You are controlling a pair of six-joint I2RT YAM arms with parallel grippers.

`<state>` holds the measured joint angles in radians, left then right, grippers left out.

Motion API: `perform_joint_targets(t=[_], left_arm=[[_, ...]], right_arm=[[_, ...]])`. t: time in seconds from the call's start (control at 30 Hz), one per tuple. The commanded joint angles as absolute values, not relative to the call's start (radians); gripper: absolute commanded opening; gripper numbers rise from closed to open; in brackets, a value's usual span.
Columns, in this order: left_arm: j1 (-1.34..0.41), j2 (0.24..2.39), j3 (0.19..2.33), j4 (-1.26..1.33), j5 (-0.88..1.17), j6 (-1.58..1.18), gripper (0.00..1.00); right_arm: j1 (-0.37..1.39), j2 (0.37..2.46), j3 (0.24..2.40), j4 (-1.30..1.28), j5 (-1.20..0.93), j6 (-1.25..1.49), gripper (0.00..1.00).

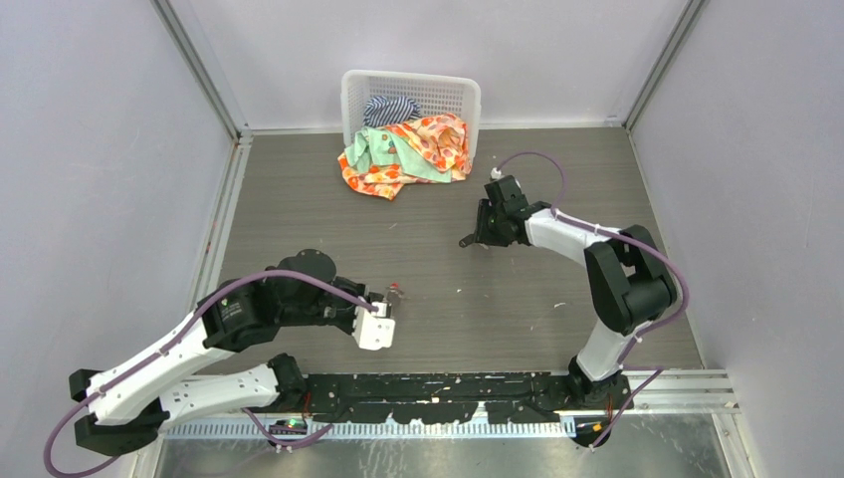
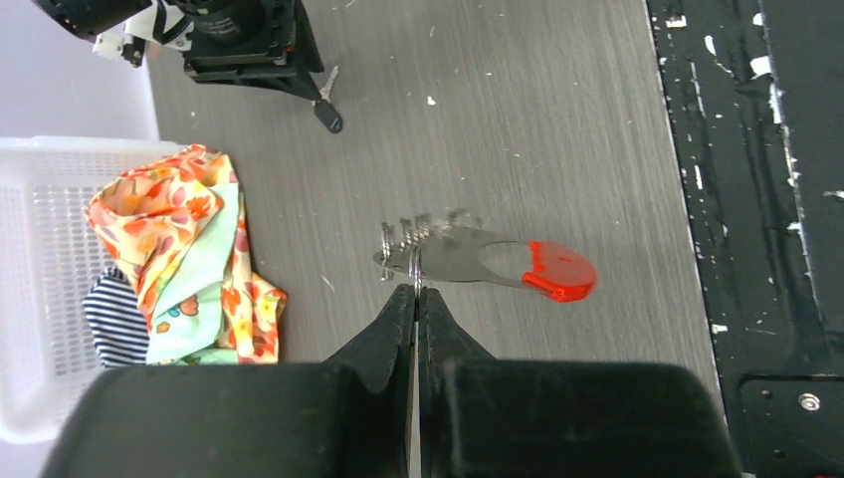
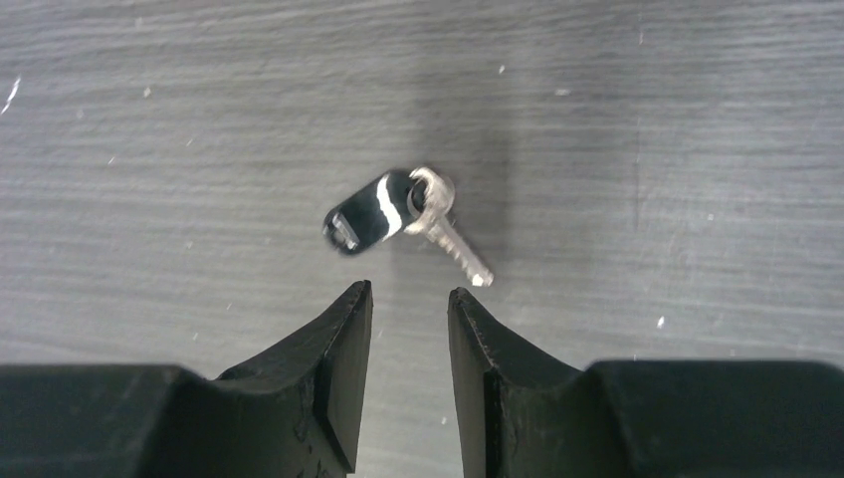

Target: Put the keys on the keyring

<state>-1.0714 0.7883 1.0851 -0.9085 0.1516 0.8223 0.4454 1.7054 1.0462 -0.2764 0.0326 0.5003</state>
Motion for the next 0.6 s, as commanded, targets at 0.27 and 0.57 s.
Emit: perform_joint_targets(t=[0.27,0.57], left_arm=[[-1.068,0.767,1.06,-0.828,0.243,0.789,0.0],[-1.068,0.761,1.057,-0.816,0.221,0.763,0.0]], right_arm=[[0.422,1.85,1.134,-0.129,0.081,0.555,0.4],[0.422,1.895,1.183,-0.108,0.04,0.544,0.2]])
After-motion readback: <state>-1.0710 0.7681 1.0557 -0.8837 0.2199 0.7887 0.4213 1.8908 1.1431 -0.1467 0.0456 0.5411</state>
